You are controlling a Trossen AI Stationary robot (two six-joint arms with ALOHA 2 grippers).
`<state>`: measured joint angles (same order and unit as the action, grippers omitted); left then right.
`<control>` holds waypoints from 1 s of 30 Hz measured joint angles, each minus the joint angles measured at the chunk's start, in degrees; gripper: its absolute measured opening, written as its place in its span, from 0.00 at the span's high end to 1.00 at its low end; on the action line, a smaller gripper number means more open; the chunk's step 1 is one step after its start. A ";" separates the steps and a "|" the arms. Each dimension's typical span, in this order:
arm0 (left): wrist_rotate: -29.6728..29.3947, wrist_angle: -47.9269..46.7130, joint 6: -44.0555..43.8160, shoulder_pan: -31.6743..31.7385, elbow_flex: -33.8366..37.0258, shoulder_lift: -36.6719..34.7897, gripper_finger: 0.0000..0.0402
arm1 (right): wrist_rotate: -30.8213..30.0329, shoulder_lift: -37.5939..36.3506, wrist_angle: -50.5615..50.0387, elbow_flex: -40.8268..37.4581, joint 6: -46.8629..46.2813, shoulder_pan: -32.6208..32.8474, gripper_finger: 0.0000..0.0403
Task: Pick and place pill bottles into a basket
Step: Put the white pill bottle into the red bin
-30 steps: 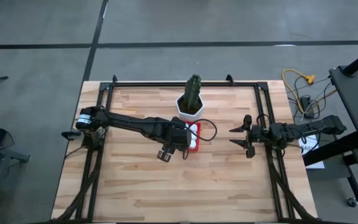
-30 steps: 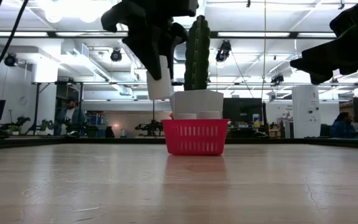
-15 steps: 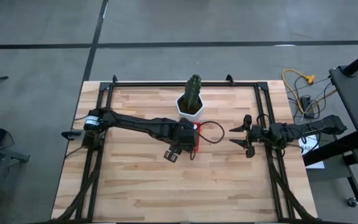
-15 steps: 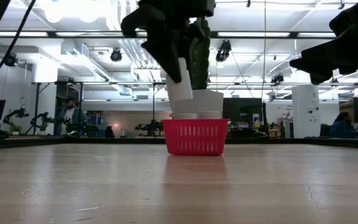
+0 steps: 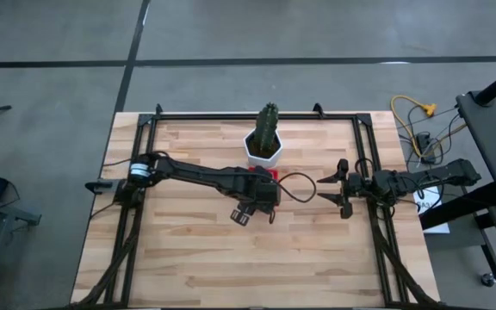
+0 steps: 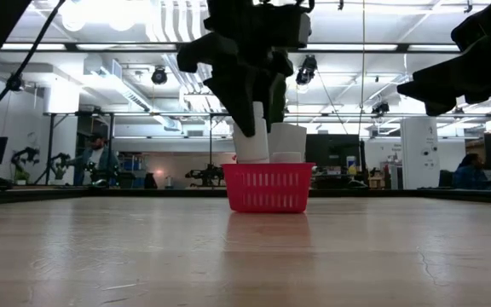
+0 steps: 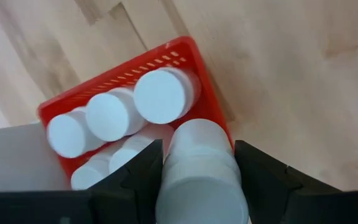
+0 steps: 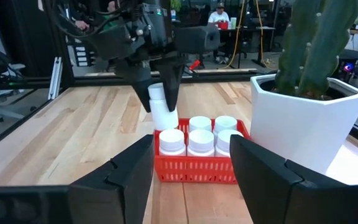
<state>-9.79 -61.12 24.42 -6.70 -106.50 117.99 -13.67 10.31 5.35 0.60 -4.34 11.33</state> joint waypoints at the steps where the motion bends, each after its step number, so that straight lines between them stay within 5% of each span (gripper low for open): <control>1: -0.54 0.04 -0.04 0.00 0.00 0.00 0.60 | 0.00 0.02 0.02 0.00 -0.01 0.02 0.50; 30: -1.74 0.50 -1.50 0.33 1.97 1.53 0.61 | 0.02 0.02 0.06 -0.04 -0.15 0.02 0.50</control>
<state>-11.53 -60.62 22.92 -6.36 -104.53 119.53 -13.65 10.33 5.41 0.56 -4.49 11.35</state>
